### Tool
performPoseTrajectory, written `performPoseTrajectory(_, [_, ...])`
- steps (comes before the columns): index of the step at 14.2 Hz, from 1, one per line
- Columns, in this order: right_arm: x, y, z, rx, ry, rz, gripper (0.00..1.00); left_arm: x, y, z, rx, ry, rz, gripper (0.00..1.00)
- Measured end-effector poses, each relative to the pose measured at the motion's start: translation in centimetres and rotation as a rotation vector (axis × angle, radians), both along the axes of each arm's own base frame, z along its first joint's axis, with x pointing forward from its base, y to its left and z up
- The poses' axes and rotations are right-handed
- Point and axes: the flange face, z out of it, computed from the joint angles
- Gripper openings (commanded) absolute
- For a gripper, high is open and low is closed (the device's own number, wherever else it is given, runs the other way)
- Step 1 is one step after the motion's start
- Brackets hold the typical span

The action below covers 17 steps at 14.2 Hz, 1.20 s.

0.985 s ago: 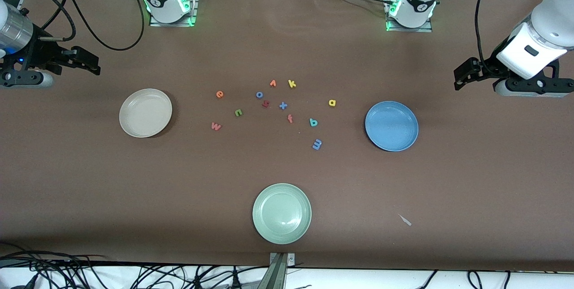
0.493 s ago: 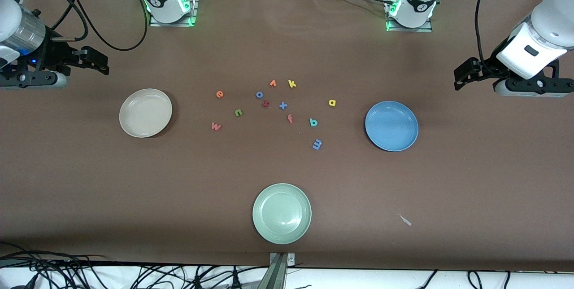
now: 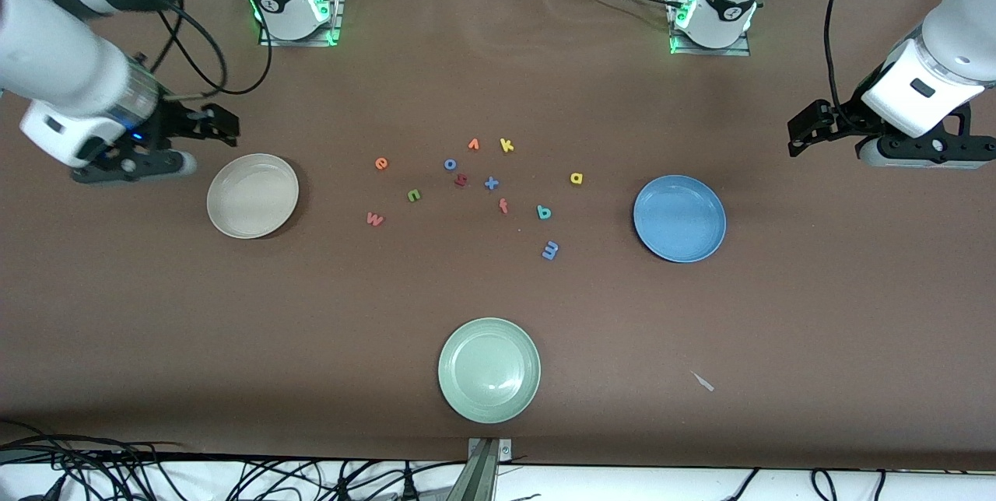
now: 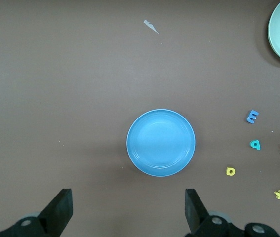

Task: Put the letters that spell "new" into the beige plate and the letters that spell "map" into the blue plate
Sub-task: 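Move the right gripper to the orange letter while the left gripper reaches yellow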

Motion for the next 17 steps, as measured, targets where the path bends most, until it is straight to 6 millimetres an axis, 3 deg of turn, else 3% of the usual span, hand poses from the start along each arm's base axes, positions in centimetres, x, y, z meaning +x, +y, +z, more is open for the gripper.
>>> performPoseTrajectory(4, [2.2, 2.8, -5.8, 0.015, 0.033, 0.042, 1.00, 0.0, 0.0, 0.0, 0.000, -0.001, 0.000, 1.00])
performPoseTrajectory(7, [2.5, 8.0, -10.2, 0.050, 0.044, 0.103, 1.00, 0.1, 0.0, -0.1, 0.000, 0.002, -0.001, 1.00])
performPoseTrajectory(9, [2.4, 11.0, -13.4, 0.061, 0.051, 0.073, 1.00, 0.8, -0.4, -1.8, 0.002, 0.032, -0.011, 1.00])
performPoseTrajectory(11, [2.0, 12.8, -15.6, 0.059, 0.045, 0.046, 1.00, 1.9, -1.9, -4.3, 0.004, 0.068, -0.037, 1.00])
performPoseTrajectory(14, [0.5, 13.9, -18.7, 0.068, 0.015, 0.020, 1.00, 3.0, -5.3, -7.7, 0.007, 0.115, -0.096, 1.00])
performPoseTrajectory(17, [-3.5, 14.4, -21.9, 0.079, -0.034, -0.018, 1.00, 3.6, -9.5, -10.2, 0.006, 0.150, -0.163, 1.00])
